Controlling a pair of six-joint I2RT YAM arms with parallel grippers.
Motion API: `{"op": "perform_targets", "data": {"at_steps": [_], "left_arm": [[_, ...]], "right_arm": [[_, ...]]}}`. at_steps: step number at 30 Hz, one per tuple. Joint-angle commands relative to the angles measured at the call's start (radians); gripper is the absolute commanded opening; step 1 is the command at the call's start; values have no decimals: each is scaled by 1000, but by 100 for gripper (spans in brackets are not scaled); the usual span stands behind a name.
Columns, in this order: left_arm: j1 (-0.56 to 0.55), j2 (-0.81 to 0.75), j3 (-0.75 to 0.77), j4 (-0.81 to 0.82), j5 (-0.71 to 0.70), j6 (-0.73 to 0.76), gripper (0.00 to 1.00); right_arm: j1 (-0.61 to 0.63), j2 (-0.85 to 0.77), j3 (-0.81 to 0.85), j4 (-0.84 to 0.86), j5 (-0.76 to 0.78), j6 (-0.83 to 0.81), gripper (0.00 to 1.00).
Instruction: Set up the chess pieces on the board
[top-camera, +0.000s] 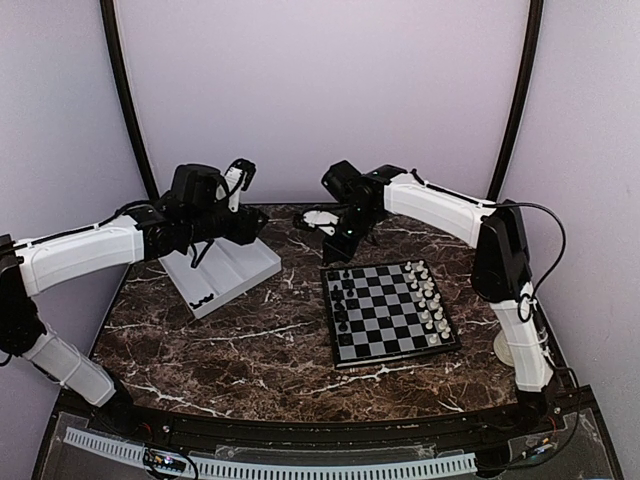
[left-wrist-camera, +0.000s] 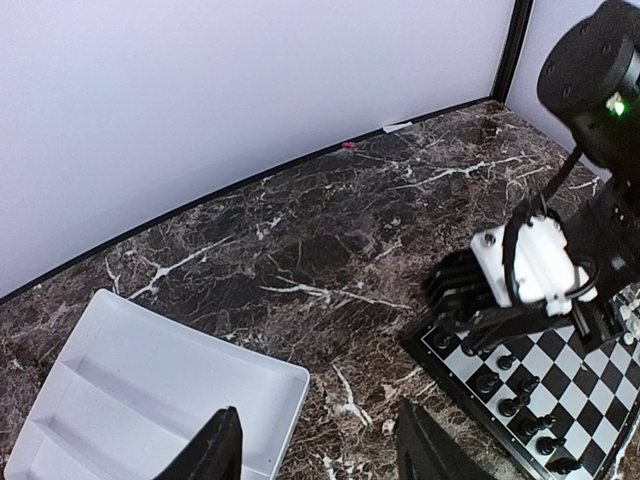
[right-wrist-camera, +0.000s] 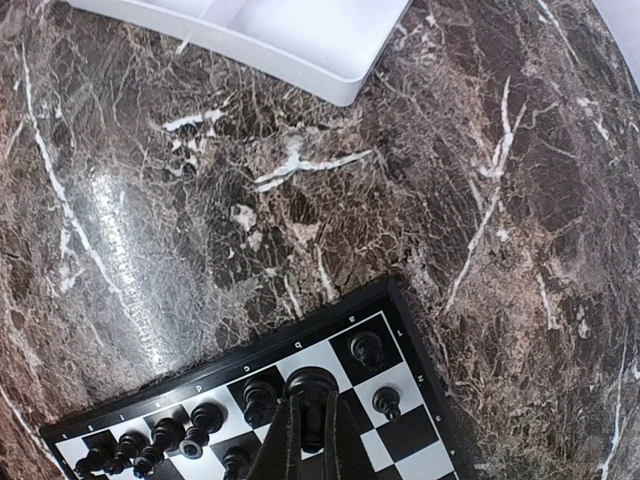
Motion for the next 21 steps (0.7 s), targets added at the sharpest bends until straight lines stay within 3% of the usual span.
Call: {"op": "perform_targets", "data": {"at_steps": [1, 21], "left_arm": [[6, -74, -9, 26, 0, -9, 55], [6, -69, -8, 22, 15, -15, 56]], "right_arm": [[31, 20, 29, -25, 83, -36, 0], [47, 81, 1, -53, 134, -44, 0]]}}
